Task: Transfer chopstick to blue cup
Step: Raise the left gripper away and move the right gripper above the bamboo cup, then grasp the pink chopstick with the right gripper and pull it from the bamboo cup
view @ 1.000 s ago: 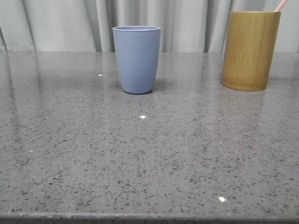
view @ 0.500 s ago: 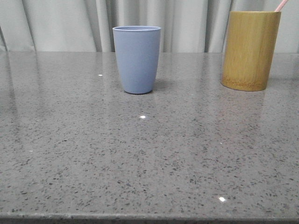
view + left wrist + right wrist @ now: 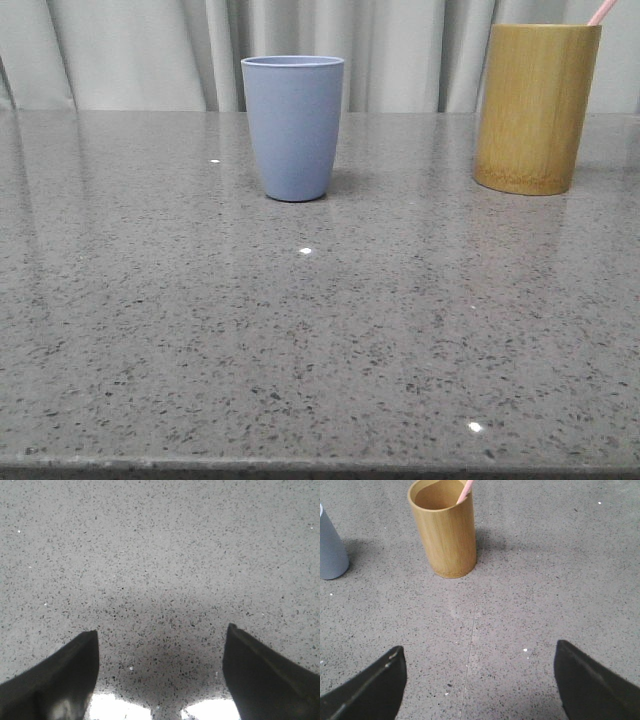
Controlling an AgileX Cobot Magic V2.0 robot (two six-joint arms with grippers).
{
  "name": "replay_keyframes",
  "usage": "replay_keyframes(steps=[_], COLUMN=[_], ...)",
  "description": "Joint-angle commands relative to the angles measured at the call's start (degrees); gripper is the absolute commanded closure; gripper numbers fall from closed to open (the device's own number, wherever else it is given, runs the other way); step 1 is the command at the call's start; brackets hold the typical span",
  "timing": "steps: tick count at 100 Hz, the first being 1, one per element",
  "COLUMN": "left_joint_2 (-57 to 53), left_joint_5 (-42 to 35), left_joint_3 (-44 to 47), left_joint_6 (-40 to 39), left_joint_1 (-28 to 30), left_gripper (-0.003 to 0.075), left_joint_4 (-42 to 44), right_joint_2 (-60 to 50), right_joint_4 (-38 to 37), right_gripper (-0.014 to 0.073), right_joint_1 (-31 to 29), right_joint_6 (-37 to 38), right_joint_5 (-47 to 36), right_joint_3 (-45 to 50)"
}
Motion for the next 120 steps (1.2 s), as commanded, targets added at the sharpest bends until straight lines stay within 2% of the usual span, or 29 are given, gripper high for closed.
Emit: replay_keyframes(steps=[1,29,64,120], left_joint_2=[-0.5,-0.5,-0.5,-0.5], left_joint_5=[-3.6,-3.6,-3.6,-3.7], left_joint_3=[-1.4,-1.4,-1.4,-1.4], left_joint_6=[0.2,0.2,0.2,0.2], left_joint_1=[0.0,0.0,0.0,0.0], left_gripper=[0.0215,0.0216,0.0216,0.0216], left_joint_4=[-0.5,-0.5,-0.5,-0.5], right_joint_2=[0.8,0.8,2.8,25.1], right_joint_4=[0.6,2.4,2.4,2.4], right_gripper=[-0.0008,-0.0008,-0.0008,-0.0008], right_joint_1=[-0.3,-0.2,-0.2,4.0], right_joint_6=[0.1,-1.9,-2.1,0.6], right_joint_5=[-6.0,-26.6,-55.7,-78.0], right_joint_3=[-1.9,-1.1,14.9,15.3])
